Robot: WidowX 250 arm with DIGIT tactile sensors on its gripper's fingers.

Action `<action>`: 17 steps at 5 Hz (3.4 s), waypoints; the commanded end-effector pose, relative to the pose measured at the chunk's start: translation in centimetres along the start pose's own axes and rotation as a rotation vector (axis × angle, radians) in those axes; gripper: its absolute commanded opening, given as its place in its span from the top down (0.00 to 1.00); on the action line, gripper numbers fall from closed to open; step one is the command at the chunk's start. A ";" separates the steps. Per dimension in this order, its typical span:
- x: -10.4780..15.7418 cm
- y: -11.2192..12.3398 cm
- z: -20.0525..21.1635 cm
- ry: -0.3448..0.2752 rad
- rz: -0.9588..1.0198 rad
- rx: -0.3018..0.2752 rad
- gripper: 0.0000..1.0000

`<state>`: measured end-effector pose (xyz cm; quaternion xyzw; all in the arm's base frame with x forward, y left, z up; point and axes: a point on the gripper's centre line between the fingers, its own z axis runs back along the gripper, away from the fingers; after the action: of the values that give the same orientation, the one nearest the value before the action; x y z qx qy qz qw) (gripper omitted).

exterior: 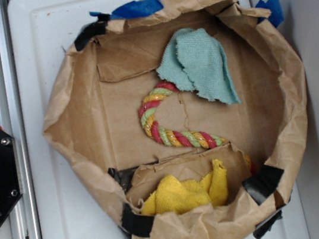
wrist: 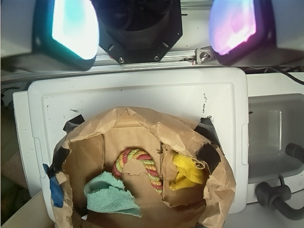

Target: Grab the multicolored rope.

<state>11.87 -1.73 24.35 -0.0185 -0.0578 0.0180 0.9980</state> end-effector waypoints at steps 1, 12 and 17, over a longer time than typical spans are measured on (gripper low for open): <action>0.0 0.0 0.0 0.000 0.000 0.000 0.00; 13.9 2.3 -12.7 0.077 -0.499 -0.097 0.00; 7.6 -0.4 -15.1 0.080 -0.493 -0.042 0.00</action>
<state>21.28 -0.97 9.53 -0.0291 -0.0053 -0.2174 0.9756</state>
